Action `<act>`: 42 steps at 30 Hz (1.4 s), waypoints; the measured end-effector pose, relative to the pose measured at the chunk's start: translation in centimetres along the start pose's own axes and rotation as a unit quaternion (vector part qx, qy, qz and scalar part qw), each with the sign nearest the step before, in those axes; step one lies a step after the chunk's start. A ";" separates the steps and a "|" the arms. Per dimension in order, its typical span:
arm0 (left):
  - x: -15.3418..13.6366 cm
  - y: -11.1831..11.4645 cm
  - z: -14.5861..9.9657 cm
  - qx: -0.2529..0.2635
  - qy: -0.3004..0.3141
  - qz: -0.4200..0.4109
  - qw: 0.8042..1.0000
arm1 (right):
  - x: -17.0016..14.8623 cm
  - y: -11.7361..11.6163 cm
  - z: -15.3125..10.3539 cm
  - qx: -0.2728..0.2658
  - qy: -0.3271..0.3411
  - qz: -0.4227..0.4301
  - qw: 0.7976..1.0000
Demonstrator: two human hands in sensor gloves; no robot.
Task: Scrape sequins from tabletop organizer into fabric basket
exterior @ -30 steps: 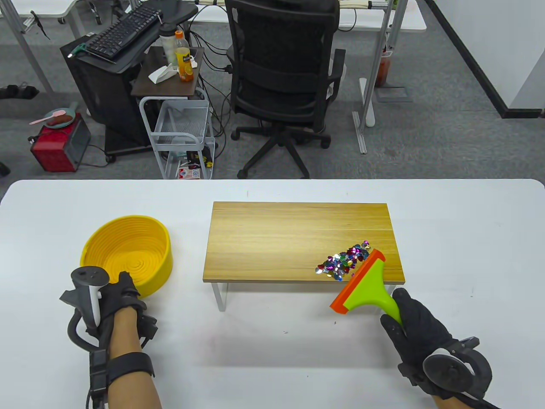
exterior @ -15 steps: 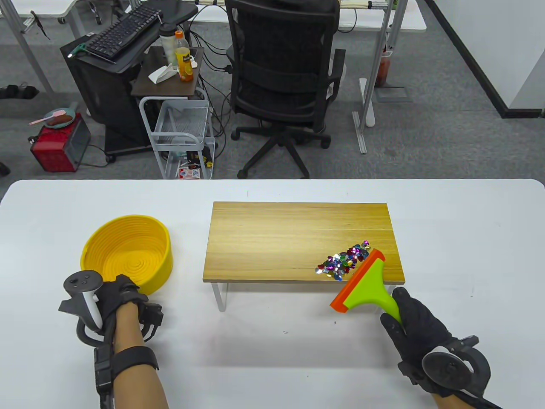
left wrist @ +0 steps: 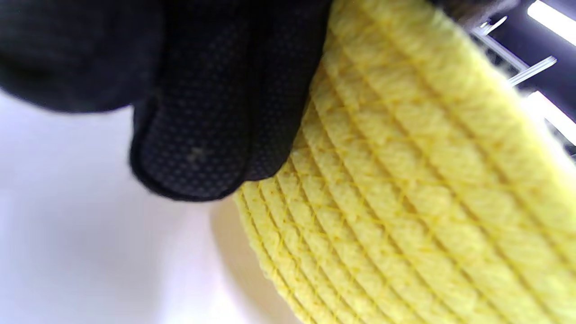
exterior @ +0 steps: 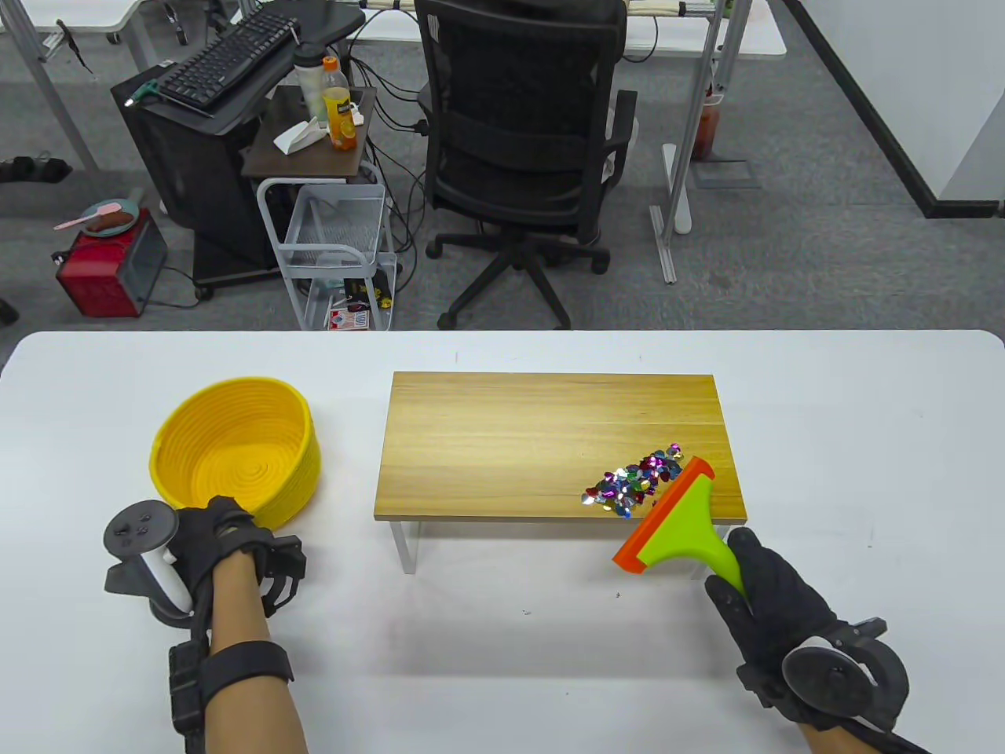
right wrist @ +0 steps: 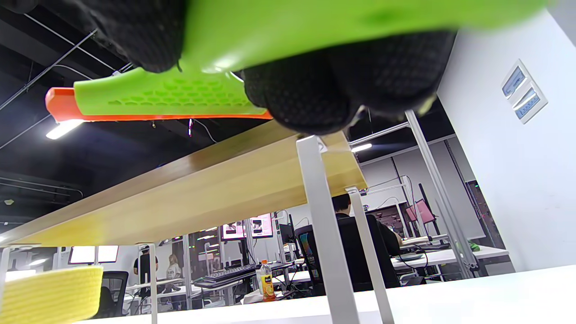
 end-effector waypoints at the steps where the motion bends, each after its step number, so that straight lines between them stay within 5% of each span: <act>1: 0.7 -0.1 -0.2 -0.003 0.012 -0.006 1.000 | 0.0 0.0 0.0 -0.001 -0.001 0.000 1.000; 10: 9.4 -1.4 -4.0 -0.043 0.150 -0.036 0.987 | -0.1 0.2 -0.1 -0.004 -0.003 -0.002 1.000; 20: 15.6 -1.3 -10.9 -0.151 0.294 -0.069 0.941 | -0.5 0.6 -0.2 -0.011 -0.010 -0.006 1.000; 29: 17.7 1.7 -16.8 -0.315 0.426 -0.036 0.848 | -0.7 0.9 -0.3 -0.018 -0.015 -0.017 1.000; 42: 13.8 10.4 -22.4 -0.553 0.451 0.073 0.697 | -1.1 1.6 -0.4 -0.030 -0.023 -0.016 0.999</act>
Point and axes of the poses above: the tracker on the back of each hand, its own x axis roughly to the thumb side, its own z axis roughly from the wrist to the fingertips, y = z × x, the point moved 4 cm from there along z, roughly from the wrist to the fingertips, and after that the axes turned 5 degrees about y, right-handed, at the moved point
